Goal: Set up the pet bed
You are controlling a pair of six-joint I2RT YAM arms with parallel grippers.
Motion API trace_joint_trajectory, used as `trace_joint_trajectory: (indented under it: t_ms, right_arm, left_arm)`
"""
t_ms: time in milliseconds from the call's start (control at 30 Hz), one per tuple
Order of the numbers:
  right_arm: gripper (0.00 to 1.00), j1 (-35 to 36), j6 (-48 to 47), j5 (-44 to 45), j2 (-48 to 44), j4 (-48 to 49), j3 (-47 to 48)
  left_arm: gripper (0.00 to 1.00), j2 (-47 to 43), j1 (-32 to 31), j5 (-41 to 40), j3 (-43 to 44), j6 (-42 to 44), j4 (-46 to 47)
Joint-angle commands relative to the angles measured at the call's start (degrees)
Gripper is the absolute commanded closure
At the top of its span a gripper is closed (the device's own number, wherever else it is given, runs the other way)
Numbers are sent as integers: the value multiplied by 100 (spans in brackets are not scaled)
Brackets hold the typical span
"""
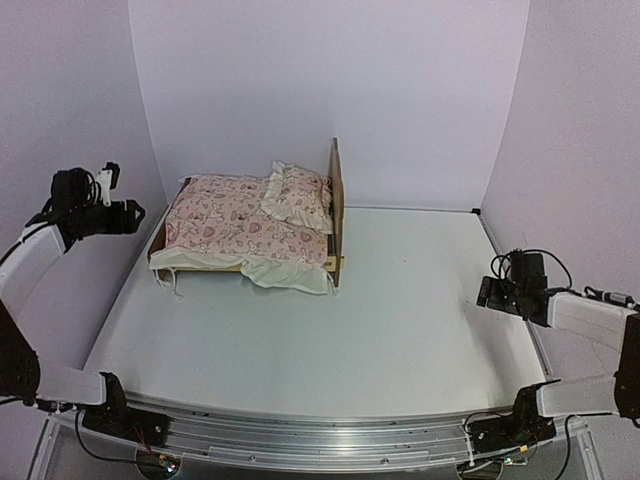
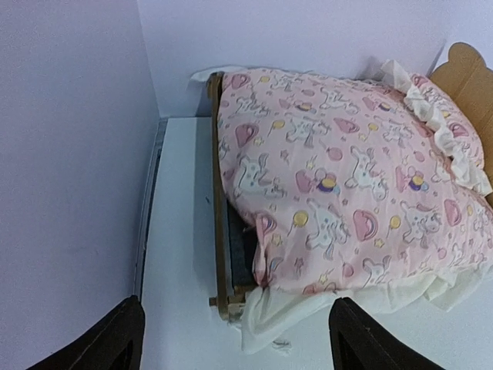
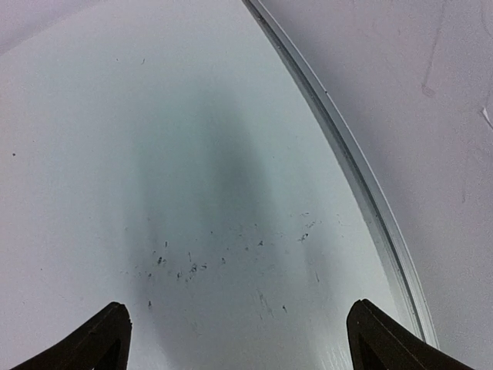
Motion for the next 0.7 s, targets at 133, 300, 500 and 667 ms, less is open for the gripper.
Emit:
trace_joint_trajectory:
  t_ms: [133, 300, 500, 667]
  right_arm:
    - [2, -118, -502, -287, -253, 2325, -1430]
    - [2, -122, -570, -495, 42, 2923, -1752]
    - [2, -121, -615, -600, 627, 3552, -1960]
    - [2, -123, -661, -598, 1084, 4470, -2051]
  left_arm:
    - [1, -1550, 249, -507, -2813, -822, 2275]
    - [1, -1824, 656, -100, -3970, -1441, 3088]
    - [0, -1961, 1022, -183, -4286, -2069, 2998]
    - [0, -2045, 1153, 16, -4364, -1963, 2974]
